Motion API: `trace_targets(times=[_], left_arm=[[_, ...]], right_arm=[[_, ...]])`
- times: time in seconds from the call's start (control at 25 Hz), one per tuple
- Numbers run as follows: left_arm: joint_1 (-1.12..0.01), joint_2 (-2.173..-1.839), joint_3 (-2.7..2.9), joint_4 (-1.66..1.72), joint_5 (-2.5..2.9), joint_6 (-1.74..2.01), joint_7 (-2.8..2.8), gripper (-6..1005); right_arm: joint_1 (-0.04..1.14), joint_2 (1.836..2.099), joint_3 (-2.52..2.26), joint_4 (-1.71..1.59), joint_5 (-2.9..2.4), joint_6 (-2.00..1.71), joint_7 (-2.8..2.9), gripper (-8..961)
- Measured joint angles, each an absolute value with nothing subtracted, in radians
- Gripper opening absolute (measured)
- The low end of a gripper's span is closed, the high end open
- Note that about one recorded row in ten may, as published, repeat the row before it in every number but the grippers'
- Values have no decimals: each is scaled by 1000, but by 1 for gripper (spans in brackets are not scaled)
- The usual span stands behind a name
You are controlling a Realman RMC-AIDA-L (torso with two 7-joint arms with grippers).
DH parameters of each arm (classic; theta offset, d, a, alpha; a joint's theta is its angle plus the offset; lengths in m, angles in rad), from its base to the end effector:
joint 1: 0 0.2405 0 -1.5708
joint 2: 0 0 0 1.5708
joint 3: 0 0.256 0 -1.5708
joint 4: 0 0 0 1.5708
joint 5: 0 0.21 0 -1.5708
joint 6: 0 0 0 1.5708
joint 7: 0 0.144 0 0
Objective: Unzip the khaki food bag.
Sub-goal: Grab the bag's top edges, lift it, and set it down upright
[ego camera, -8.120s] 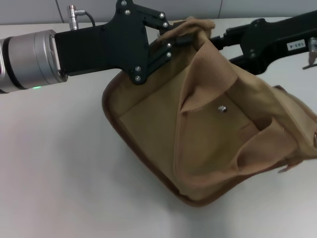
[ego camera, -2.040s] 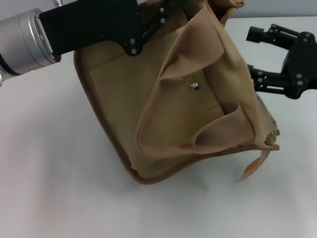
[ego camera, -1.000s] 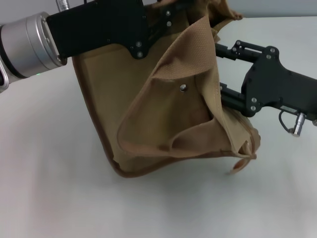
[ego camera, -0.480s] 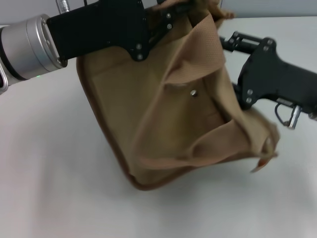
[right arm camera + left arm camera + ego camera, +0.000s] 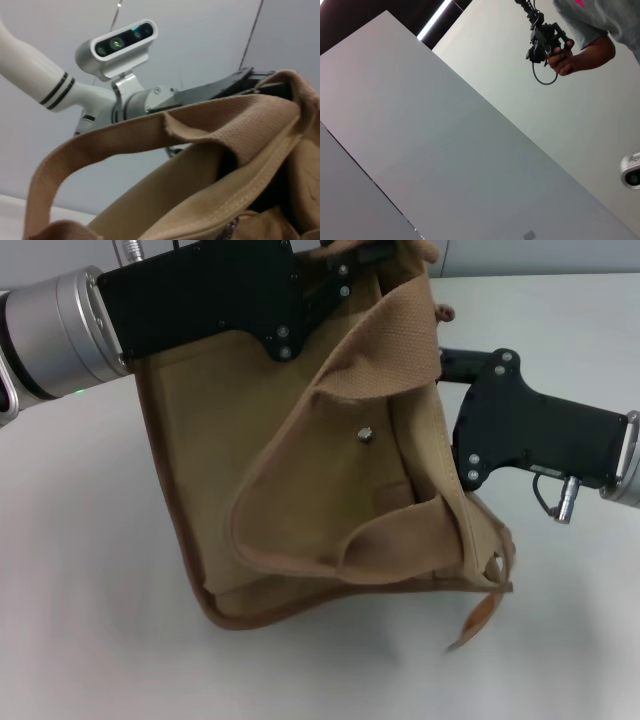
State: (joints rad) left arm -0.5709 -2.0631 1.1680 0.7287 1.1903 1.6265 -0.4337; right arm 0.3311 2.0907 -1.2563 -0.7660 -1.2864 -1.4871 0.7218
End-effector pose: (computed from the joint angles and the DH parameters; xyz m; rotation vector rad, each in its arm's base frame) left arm -0.1386 0.3418 0.0171 -2.1969 0.8849 -1.0992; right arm 0.2132 0.3023 -0.0169 -2.4879 -0.2809 0.9586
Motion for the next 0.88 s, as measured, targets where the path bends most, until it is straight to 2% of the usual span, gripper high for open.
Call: trace_targets(times=[0.44, 0.88], left_arm=[[-571, -2064, 1168, 729, 1190, 1628, -436, 85], [-567, -2065, 1165, 729, 1190, 1630, -436, 86]], right_arm=[[307, 2093, -1314, -752, -1190, -1496, 654, 451], [305, 2092, -1333, -756, -1185, -1479, 643, 82]])
